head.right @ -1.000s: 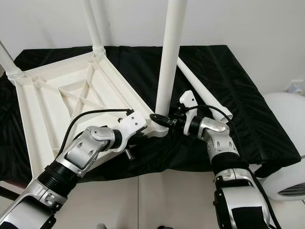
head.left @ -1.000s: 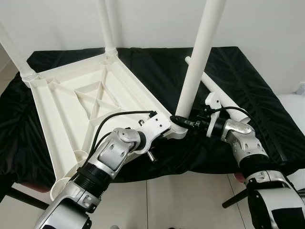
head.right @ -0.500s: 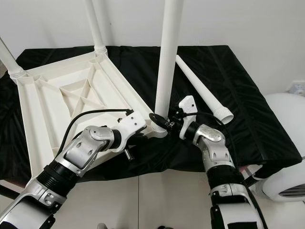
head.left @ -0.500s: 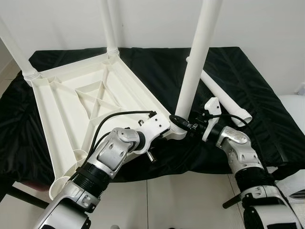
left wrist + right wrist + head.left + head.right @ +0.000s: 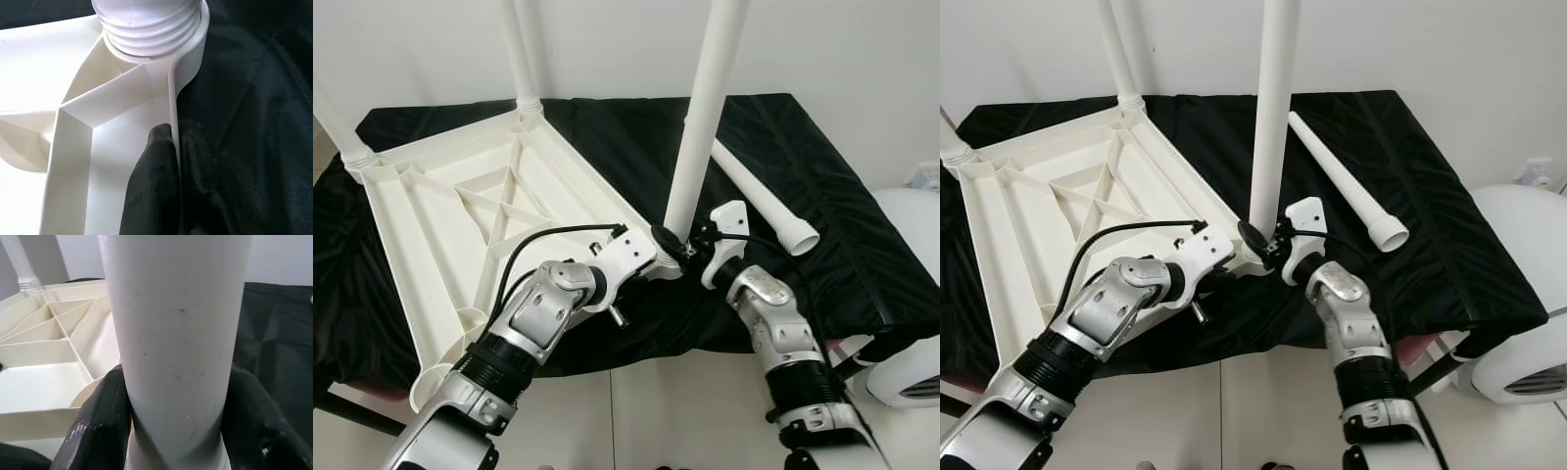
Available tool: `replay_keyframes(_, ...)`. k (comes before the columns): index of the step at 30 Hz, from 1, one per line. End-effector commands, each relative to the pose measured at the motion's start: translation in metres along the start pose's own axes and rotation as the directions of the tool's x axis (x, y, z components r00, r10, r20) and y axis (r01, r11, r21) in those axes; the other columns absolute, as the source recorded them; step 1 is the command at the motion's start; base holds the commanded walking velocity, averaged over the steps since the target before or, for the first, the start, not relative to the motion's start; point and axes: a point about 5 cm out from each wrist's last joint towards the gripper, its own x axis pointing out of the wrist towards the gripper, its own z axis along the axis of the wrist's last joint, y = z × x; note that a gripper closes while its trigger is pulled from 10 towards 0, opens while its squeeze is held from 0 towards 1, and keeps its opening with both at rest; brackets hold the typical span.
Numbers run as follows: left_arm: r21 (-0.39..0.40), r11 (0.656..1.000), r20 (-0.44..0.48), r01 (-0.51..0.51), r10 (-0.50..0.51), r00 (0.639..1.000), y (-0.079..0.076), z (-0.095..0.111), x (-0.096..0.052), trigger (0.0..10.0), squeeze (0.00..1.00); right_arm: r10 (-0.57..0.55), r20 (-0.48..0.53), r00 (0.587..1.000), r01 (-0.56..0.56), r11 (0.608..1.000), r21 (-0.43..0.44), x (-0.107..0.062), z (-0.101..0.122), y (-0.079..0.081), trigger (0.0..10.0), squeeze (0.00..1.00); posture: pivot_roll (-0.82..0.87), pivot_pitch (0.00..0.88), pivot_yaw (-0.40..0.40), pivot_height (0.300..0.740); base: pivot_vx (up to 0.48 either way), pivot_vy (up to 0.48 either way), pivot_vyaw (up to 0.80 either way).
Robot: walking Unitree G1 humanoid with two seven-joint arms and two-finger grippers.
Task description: Building children table
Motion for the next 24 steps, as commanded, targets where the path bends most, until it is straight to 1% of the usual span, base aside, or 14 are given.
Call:
replay_keyframes(1, 0.014, 1.000, -0.015, 0.015, -0.015, 1.000, -0.004, -0.002, 0.002, 10.0, 0.00, -0.068, -0.028, 0.997, 0.069, 0.997, 0.040, -0.001, -0.006, -0.001, 0.0, 0.00, -0.09, 0.117, 0.045, 0.740, 0.000, 0.000, 0.00)
replay_keyframes(2, 0.014, 1.000, -0.015, 0.015, -0.015, 1.000, -0.004, -0.002, 0.002, 10.0, 0.00, -0.068, -0.028, 0.997, 0.069, 0.997, 0.040, -0.001, -0.006, -0.001, 0.0, 0.00, -0.09, 0.117, 0.045, 0.740, 0.000, 0.000, 0.00)
replay_keyframes(3, 0.016, 1.000, -0.013, 0.016, -0.016, 1.000, -0.004, -0.001, 0.003, 10.0, 0.00, -0.122, -0.034, 0.992, 0.123, 0.991, 0.046, -0.001, -0.008, 0.001, 0.0, 0.00, -0.09, 0.109, 0.042, 0.740, 0.000, 0.000, 0.00)
replay_keyframes(5, 0.019, 1.000, -0.011, 0.016, -0.016, 1.000, -0.005, 0.000, 0.003, 10.0, 0.00, -0.240, -0.049, 0.970, 0.243, 0.968, 0.066, 0.000, -0.012, 0.009, 0.0, 0.00, -0.09, 0.104, 0.037, 0.740, 0.000, 0.000, 0.00)
replay_keyframes(6, 0.020, 1.000, -0.010, 0.016, -0.016, 1.000, -0.005, 0.000, 0.003, 10.0, 0.00, -0.276, -0.056, 0.960, 0.279, 0.958, 0.065, 0.001, -0.013, 0.012, 0.0, 0.00, -0.09, 0.104, 0.037, 0.740, 0.000, 0.000, 0.00)
replay_keyframes(7, 0.020, 1.000, -0.010, 0.016, -0.016, 1.000, -0.005, 0.000, 0.003, 10.0, 0.00, -0.276, -0.056, 0.960, 0.279, 0.958, 0.065, 0.001, -0.013, 0.012, 0.0, 0.00, -0.09, 0.104, 0.037, 0.740, 0.000, 0.000, 0.00)
replay_keyframes(9, 0.020, 1.000, -0.009, 0.015, -0.015, 1.000, -0.005, 0.000, 0.003, 10.0, 0.00, -0.317, -0.059, 0.947, 0.321, 0.944, 0.071, 0.003, -0.014, 0.021, 0.0, 0.00, -0.09, 0.101, 0.033, 0.740, 0.000, 0.000, 0.00)
replay_keyframes(10, 0.020, 1.000, -0.009, 0.015, -0.015, 1.000, -0.005, 0.000, 0.003, 10.0, 0.00, -0.317, -0.059, 0.947, 0.321, 0.944, 0.071, 0.003, -0.014, 0.021, 0.0, 0.00, -0.09, 0.101, 0.033, 0.740, 0.000, 0.000, 0.00)
replay_keyframes(11, 0.020, 1.000, -0.009, 0.015, -0.014, 1.000, -0.005, 0.000, 0.003, 10.0, 0.00, -0.324, -0.063, 0.944, 0.328, 0.941, 0.081, 0.004, -0.014, 0.025, 0.0, 0.00, -0.09, 0.101, 0.033, 0.740, 0.000, 0.000, 0.00)
replay_keyframes(12, 0.020, 1.000, -0.008, 0.015, -0.015, 1.000, -0.005, 0.000, 0.003, 10.0, 0.00, -0.350, -0.057, 0.935, 0.353, 0.933, 0.064, 0.004, -0.013, 0.027, 0.0, 0.00, -0.09, 0.103, 0.030, 0.740, 0.000, 0.000, 0.00)
replay_keyframes(16, 0.019, 1.000, -0.007, 0.013, -0.013, 1.000, -0.005, 0.000, 0.004, 10.0, 0.00, -0.391, -0.057, 0.919, 0.393, 0.919, 0.037, 0.004, -0.011, 0.033, 0.0, 0.00, -0.09, 0.103, 0.032, 0.740, 0.000, 0.000, 0.00)
replay_keyframes(19, 0.018, 1.000, -0.006, 0.008, -0.008, 1.000, -0.004, 0.001, 0.003, 10.0, 0.00, -0.382, -0.065, 0.922, 0.385, 0.921, 0.061, 0.006, -0.012, 0.040, 0.0, 0.00, -0.09, 0.105, 0.033, 0.740, 0.000, 0.000, 0.00)
replay_keyframes(20, 0.017, 1.000, -0.006, 0.005, -0.005, 1.000, -0.003, 0.001, 0.003, 10.0, 0.00, -0.384, -0.075, 0.920, 0.389, 0.920, 0.054, 0.006, -0.012, 0.040, 10.0, 0.00, -0.09, 0.105, 0.032, 0.740, 0.000, 0.000, 0.00)
replay_keyframes(24, 0.018, 1.000, -0.007, 0.003, -0.003, 1.000, -0.003, 0.000, 0.003, 10.0, 0.00, -0.398, -0.084, 0.914, 0.402, 0.914, 0.050, 0.005, -0.012, 0.039, 10.0, 0.00, -0.09, 0.103, 0.029, 0.740, 0.000, 0.000, 0.00)
